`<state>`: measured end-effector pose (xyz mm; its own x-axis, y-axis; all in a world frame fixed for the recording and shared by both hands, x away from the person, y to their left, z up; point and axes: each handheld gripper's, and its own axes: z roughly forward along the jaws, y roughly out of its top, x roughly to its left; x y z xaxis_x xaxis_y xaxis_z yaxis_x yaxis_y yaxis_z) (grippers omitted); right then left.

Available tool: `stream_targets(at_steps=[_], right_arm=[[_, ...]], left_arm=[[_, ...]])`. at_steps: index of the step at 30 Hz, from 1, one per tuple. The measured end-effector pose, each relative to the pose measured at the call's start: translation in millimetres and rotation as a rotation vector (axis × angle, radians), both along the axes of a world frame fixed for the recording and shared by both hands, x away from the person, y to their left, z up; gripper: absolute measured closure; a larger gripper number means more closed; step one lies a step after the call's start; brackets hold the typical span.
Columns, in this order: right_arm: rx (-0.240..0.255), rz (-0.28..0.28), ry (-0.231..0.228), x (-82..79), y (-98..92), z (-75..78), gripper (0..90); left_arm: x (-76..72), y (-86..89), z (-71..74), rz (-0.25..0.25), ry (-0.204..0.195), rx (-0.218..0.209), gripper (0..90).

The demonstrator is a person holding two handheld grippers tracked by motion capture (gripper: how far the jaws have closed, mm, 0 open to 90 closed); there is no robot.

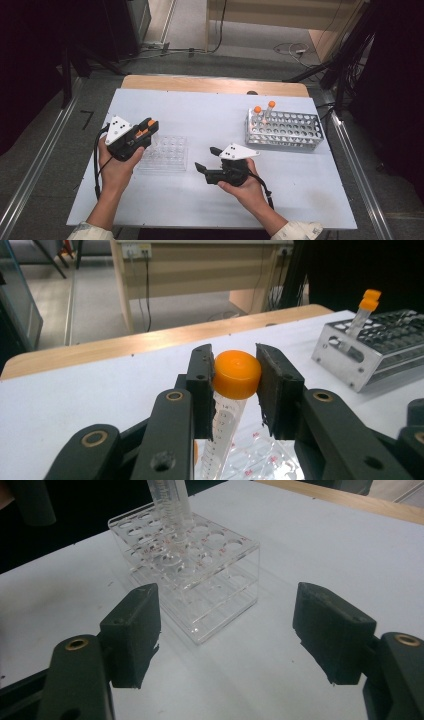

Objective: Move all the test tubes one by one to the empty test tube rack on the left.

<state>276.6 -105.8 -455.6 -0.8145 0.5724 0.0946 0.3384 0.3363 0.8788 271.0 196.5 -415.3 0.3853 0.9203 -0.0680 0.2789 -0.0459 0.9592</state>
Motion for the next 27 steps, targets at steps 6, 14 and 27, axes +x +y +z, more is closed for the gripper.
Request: stream_targets(at_steps=[6,14,27], right_arm=[[0.001,0.000,0.000,-0.2,-0.2,0.2,25.7],[0.004,0.000,0.000,0.0,-0.7,0.5,25.8],[0.004,-0.003,-0.002,0.1,-1.0,0.7,25.8]], left_arm=[[3.3,-1.8,-7.6,0.001,0.040,0.020,70.6],[5.9,-3.4,-13.8,0.002,0.080,0.031,70.2],[4.3,-3.9,-10.7,-0.013,0.080,-0.011,57.8]])
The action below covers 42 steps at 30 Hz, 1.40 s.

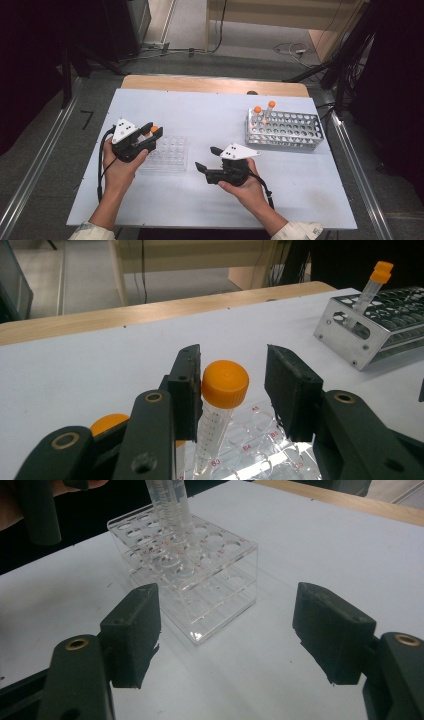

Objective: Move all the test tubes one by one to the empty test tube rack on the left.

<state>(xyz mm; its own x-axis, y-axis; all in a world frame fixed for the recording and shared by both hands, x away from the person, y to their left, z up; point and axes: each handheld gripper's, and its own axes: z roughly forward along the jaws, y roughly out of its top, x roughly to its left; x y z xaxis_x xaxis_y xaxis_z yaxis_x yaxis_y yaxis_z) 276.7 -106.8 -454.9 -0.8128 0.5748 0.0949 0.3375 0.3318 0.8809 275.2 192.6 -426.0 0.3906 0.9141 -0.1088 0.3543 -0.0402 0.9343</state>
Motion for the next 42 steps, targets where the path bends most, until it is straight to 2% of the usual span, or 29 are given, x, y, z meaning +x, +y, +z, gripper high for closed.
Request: stream_targets(at_steps=[10,16,20,28,34,42], right_arm=[[0.004,-0.007,-0.008,0.8,-1.8,1.7,25.8],[0.011,-0.036,-0.023,5.6,-7.5,5.2,25.7],[0.021,-0.075,-0.032,11.4,-14.0,8.3,25.6],[0.045,-0.186,-0.057,29.1,-36.7,16.1,25.6],[0.043,-0.272,-0.070,41.4,-50.4,15.7,25.6],[0.042,-0.361,-0.100,54.5,-65.5,21.5,25.6]], left_arm=[[-2.5,0.6,5.6,0.009,-0.020,-0.022,45.0],[-3.3,-1.6,8.4,-0.006,-0.019,-0.069,36.7],[-4.3,-3.8,10.8,-0.018,-0.018,-0.080,32.3],[-5.9,-6.9,12.9,-0.027,-0.021,-0.081,31.5],[-6.9,-7.7,14.4,-0.019,-0.032,-0.098,30.0],[-7.0,-11.5,14.5,-0.027,-0.022,-0.096,25.6]])
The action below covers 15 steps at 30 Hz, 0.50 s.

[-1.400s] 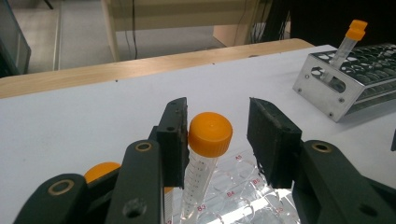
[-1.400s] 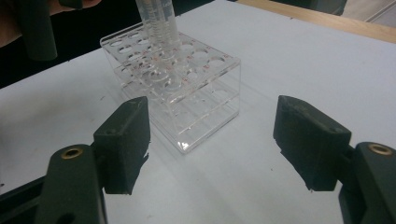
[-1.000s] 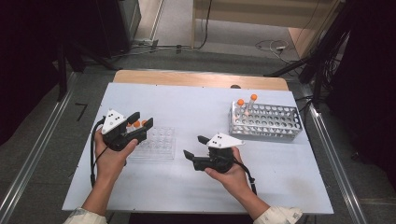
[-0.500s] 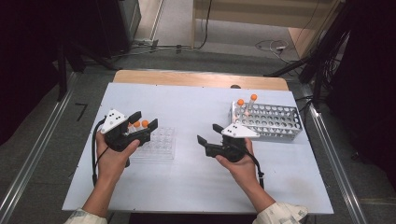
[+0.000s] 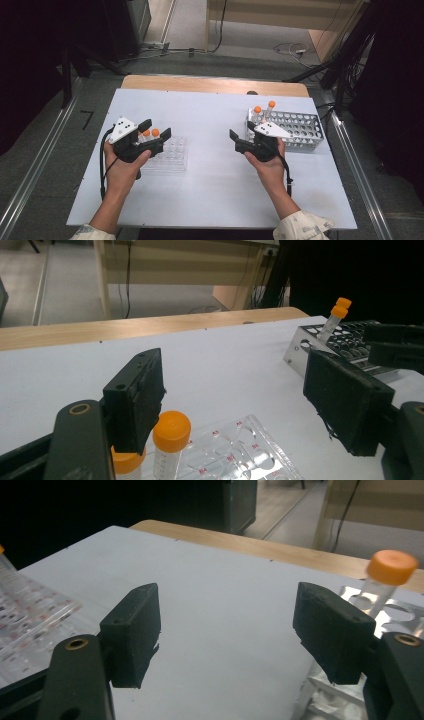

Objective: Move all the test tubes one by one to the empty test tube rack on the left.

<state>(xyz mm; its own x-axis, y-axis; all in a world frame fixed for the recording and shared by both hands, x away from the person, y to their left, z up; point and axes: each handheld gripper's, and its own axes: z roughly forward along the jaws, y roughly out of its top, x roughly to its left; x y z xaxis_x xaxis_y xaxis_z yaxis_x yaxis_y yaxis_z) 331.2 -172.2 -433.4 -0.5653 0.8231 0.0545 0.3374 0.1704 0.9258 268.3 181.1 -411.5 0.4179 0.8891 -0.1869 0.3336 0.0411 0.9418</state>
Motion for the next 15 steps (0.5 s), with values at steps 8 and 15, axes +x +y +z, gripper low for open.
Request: stream_targets(at_steps=[8,15], right_arm=[[-0.014,-0.098,-0.020,12.0,-15.8,2.7,25.7],[-0.025,-0.174,-0.021,25.7,-29.2,1.5,27.0]], left_arm=[[-0.2,-2.2,0.0,-0.005,0.003,0.003,25.5],[-0.3,-3.6,-0.1,-0.010,0.004,0.007,25.5]])
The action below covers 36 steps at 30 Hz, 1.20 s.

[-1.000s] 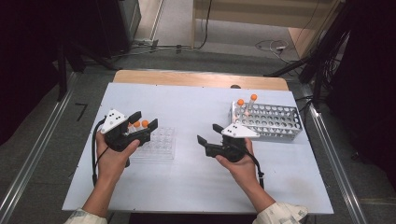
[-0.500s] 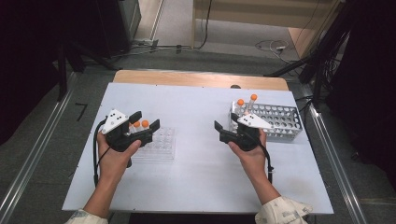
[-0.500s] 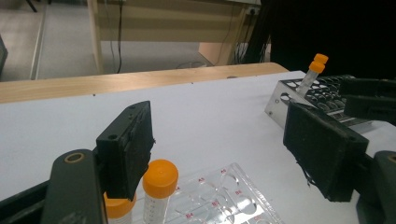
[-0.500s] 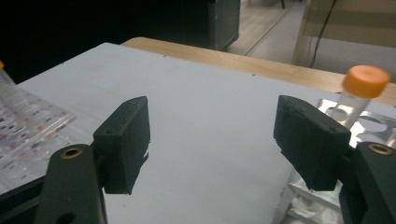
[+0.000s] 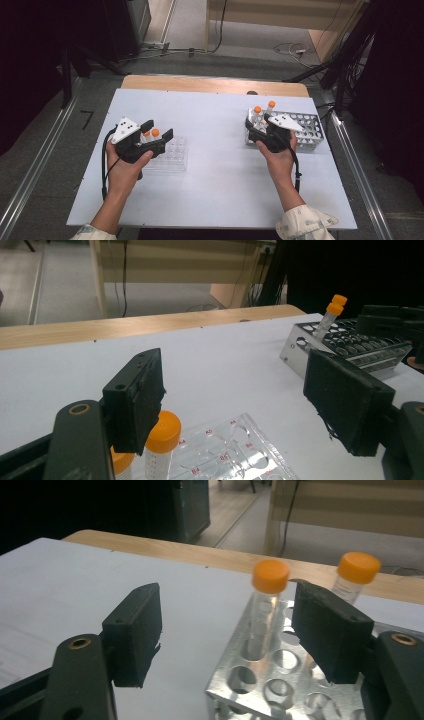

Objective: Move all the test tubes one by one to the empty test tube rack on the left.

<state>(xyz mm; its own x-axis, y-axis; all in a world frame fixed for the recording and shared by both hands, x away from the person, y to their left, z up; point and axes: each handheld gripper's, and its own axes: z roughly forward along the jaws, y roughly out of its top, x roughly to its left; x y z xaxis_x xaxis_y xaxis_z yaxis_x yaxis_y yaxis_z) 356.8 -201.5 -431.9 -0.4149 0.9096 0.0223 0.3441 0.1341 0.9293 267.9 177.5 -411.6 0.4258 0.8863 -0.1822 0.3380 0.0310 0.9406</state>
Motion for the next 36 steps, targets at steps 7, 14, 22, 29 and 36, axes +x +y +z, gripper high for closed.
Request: stream_targets(at_steps=[7,14,22,29,36], right_arm=[[-0.007,-0.068,0.014,15.1,-14.3,-5.5,28.4],[-0.007,-0.074,0.016,24.9,-16.5,-11.3,34.9],[-0.024,-0.057,0.025,35.4,-8.2,-20.1,48.1],[-0.046,-0.047,0.028,38.6,-5.0,-24.9,56.7],[-0.054,-0.038,0.029,41.4,-3.2,-27.6,64.8]], left_arm=[[0.2,0.5,-0.3,-0.001,-0.001,-0.002,25.5],[0.4,-0.6,-0.5,-0.003,0.000,0.000,25.6],[0.6,-1.3,-1.2,-0.007,0.001,0.004,25.6],[0.9,-1.2,-1.5,-0.009,0.002,0.005,25.7],[0.9,-1.5,-1.6,-0.009,0.003,0.006,25.7]])
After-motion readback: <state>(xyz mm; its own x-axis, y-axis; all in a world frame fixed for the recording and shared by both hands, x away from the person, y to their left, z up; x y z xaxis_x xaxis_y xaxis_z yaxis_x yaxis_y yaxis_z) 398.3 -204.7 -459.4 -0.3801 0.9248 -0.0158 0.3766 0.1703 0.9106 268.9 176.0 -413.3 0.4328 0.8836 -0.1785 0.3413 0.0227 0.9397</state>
